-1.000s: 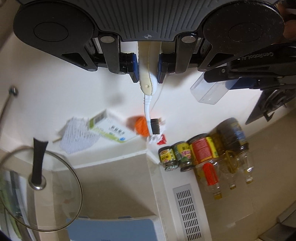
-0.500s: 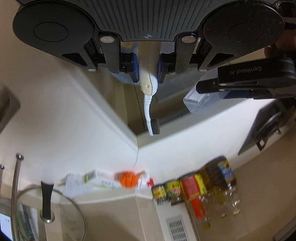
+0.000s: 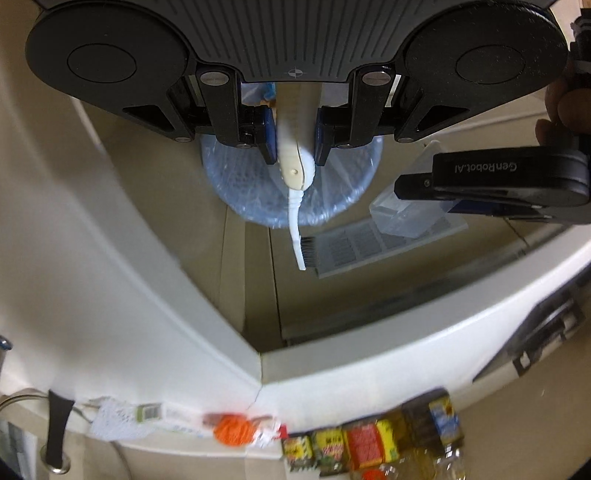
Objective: Collect trash
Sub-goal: 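Carry the plastic box and toothbrush down over the wastebasket with both tools, then open left tool to drop the plastic box while right tool releases the toothbrush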
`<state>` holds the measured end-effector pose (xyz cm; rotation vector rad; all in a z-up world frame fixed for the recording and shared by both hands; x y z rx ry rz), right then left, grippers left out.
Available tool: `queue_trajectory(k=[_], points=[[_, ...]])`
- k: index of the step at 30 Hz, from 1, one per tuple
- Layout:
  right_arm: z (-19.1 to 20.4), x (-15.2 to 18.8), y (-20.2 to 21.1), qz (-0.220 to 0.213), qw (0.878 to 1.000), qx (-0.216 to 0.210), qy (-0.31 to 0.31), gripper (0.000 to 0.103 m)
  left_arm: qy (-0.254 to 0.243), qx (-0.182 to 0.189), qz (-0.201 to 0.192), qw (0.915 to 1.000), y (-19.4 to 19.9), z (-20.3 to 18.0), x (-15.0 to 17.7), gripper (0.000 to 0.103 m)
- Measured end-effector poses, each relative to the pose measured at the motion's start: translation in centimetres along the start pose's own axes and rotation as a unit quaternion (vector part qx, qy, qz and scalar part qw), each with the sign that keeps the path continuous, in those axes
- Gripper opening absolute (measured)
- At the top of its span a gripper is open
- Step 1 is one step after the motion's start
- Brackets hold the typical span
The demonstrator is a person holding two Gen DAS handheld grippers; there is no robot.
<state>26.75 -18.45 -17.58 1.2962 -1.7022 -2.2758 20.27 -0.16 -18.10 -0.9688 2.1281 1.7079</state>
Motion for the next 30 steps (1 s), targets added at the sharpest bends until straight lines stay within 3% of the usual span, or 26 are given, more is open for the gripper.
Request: queue_trajectory(k=[17,30], points=[[-1.2,1.0,-6.3,0.048,0.999,0.000,0.005,0.021,0.020,-0.002,0.049,0.9986,-5.8,1.0,1.7,0.052],[-1.6,0.6,-7.6,0.056,0.998,0.006,-0.004,0.021,0.018,0.001,0.060,0.9981,-8.0,1.2,1.1,0.052]])
Point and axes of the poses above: each gripper's, at about its wrist camera, not at the fingertips, and y roughly against the way its jaws point, z to its left, x to its underside, the point moved 2 cm from there along -y, roughly the way its jaws point, and after that the axes turned 10 degrees about x, right-handed, at the moved point
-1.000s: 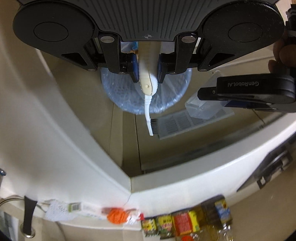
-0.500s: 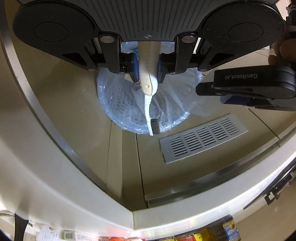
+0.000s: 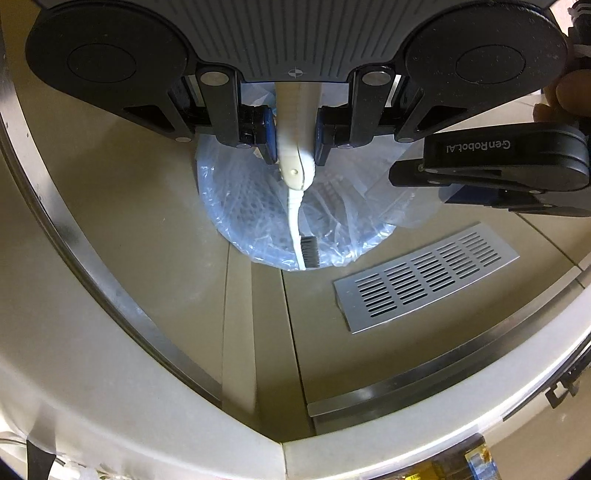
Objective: Collect trash
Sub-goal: 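Open left tool to drop the plastic box while right tool releases the toothbrush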
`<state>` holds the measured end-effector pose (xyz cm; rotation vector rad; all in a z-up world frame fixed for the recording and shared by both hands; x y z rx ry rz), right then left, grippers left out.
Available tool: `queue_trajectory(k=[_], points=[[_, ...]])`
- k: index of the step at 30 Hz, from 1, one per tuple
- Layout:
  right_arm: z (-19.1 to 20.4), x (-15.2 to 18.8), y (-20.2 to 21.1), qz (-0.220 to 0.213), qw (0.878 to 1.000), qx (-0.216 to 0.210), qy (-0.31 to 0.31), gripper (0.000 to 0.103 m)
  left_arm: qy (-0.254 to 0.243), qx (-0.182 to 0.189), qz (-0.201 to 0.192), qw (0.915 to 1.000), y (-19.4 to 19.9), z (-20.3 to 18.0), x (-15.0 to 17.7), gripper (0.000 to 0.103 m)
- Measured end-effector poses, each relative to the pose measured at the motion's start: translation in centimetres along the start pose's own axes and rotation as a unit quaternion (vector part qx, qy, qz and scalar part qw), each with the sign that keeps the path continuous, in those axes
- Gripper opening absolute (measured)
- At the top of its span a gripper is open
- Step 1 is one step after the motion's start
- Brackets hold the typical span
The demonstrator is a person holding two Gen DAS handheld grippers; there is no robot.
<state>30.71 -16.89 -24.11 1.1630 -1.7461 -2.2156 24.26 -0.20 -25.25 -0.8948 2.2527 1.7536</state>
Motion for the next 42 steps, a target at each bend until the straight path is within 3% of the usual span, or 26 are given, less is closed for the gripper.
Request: queue_trajectory(k=[9,42], points=[[0.1,-0.2,-0.5,0.007,1.000,0.004,-0.004,0.021,0.002,0.010,-0.006,0.9999,-1.3,0.0,-0.7,0.057],[0.8,-0.9,-1.7,0.005,1.000,-0.012,-0.008,0.021,0.020,-0.017,-0.029,0.9992,2.4,1.7,0.3,0.057]])
Point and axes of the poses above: each gripper's, at about its wrist camera, not at the fingertips, and y roughly against the way its jaws point, z to its left, x to its underside, the point moved 2 cm from there along -y, roughly the way its jaws point, and after that the axes turned 10 degrees about x, right-handed, at the moved point
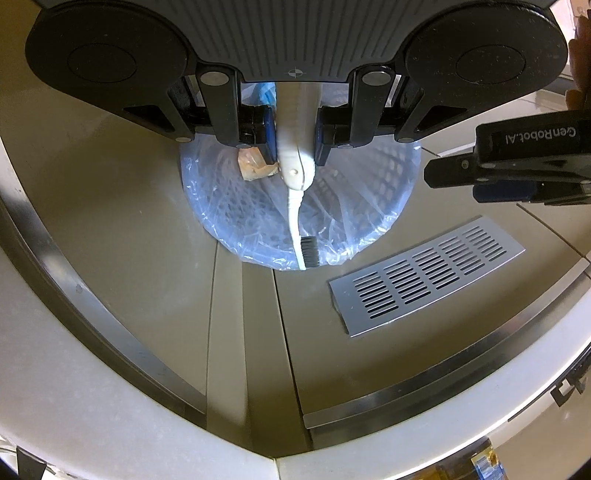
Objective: Collect trash
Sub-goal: 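Open left tool to drop the plastic box while right tool releases the toothbrush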
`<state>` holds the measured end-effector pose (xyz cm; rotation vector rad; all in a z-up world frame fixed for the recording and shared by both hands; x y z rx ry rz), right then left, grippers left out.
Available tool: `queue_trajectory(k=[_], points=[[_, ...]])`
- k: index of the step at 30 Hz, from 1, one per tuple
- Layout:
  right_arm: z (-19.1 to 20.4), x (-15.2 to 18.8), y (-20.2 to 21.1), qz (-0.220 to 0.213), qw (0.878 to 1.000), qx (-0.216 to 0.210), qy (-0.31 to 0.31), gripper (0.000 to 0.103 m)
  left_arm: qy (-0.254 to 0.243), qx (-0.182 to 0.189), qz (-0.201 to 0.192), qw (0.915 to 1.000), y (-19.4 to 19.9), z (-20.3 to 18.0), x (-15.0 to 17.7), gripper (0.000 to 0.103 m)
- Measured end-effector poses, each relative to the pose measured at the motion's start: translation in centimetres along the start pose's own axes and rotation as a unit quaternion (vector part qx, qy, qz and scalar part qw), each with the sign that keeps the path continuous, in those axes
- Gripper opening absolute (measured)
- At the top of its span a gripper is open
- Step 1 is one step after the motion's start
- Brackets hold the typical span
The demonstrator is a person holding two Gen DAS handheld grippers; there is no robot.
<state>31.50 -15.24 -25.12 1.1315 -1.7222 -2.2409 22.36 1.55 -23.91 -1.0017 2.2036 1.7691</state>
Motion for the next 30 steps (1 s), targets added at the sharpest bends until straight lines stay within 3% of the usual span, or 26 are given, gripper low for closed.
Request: queue_trajectory(k=[9,11,12,13,22,30], points=[[0.4,-0.4,-0.9,-0.006,1.000,-0.022,-0.016,0.023,0.001,-0.009,-0.001,1.0000,0.2,0.2,0.2,0.057],[0.2,-0.3,-0.9,-0.010,1.000,-0.019,-0.020,0.039,-0.001,-0.011,0.000,0.9999,0.3,0.2,0.3,0.057],[0.1,-0.3,-0.8,-0.013,0.999,-0.019,-0.023,0.055,0.000,-0.011,0.000,0.9999,0.3,0.2,0.4,0.057],[0.1,-0.2,-0.7,-0.015,0.999,-0.020,-0.026,0.060,0.000,-0.011,-0.001,0.9999,0.4,0.3,0.4,0.057],[0.0,0.6,1.8,-0.010,1.000,-0.013,-0.026,0.060,0.001,-0.007,-0.012,0.9999,2.2,0.2,0.5,0.057],[0.4,0.0,6.4,-0.034,0.999,0.000,-0.028,0.060,-0.015,0.003,-0.036,0.9993,6.2,-0.9,-1.0,0.057]])
Point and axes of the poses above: each gripper's, at about its wrist camera, not at the fingertips, and y roughly against the way its jaws point, z to its left, x to its underside, the point moved 2 cm from there along -y, roughly the way its jaws point, and after that the axes turned 10 degrees about x, right-handed, at the moved point
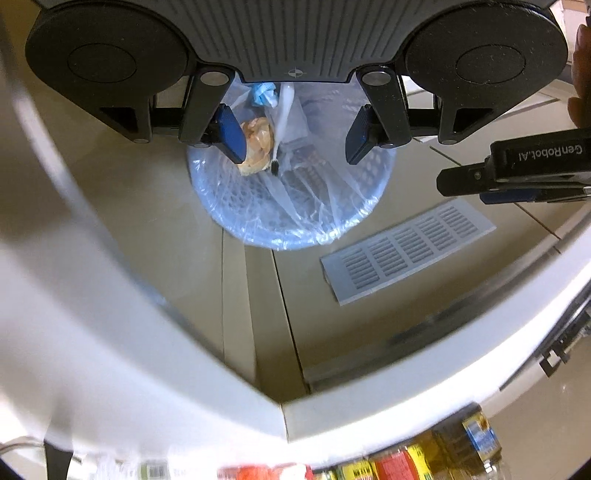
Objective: Collect trash
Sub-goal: 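Open left tool to drop the plastic box while right tool releases the toothbrush, then raise both tools from the wastebasket toward the counter trash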
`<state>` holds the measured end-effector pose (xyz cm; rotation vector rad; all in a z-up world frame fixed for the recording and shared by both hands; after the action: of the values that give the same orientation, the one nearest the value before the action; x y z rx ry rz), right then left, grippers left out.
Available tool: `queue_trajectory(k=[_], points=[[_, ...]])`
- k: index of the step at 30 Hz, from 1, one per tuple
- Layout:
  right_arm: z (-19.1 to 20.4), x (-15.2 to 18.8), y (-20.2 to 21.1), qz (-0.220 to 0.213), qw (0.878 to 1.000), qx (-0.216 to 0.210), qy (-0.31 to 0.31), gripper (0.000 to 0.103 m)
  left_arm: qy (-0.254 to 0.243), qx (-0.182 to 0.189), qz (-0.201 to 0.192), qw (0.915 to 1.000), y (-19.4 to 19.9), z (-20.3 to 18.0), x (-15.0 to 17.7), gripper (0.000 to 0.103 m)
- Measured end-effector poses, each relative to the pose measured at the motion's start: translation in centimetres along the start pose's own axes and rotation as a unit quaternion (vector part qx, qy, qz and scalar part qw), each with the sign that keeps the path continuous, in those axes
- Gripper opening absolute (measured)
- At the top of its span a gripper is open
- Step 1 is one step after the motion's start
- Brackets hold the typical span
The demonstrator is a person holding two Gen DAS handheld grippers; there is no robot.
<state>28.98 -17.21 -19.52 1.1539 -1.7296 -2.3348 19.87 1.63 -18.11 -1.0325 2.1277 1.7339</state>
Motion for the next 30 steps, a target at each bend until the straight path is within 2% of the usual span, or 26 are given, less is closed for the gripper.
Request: queue_trajectory(k=[16,30], points=[[1.1,-4.7,9.3,-0.101,0.994,0.015,-0.032,0.060,-0.048,0.036,-0.072,0.9956,7.0,-3.0,-5.2,0.057],[-1.2,-7.8,13.4,-0.154,0.984,0.057,-0.065,0.060,-0.080,0.059,-0.110,0.9890,9.1,-4.4,-8.8,0.059]])
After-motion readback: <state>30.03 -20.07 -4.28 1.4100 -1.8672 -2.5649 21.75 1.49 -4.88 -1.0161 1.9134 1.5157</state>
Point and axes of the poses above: each gripper's, at about its wrist camera, not at the fingertips, and y roughly against the way its jaws point, z to its left, x to its underside, the point moved 2 cm from there along -y, roughly the way its jaws point, and after that the axes turned 10 degrees about x, right-handed, at the moved point
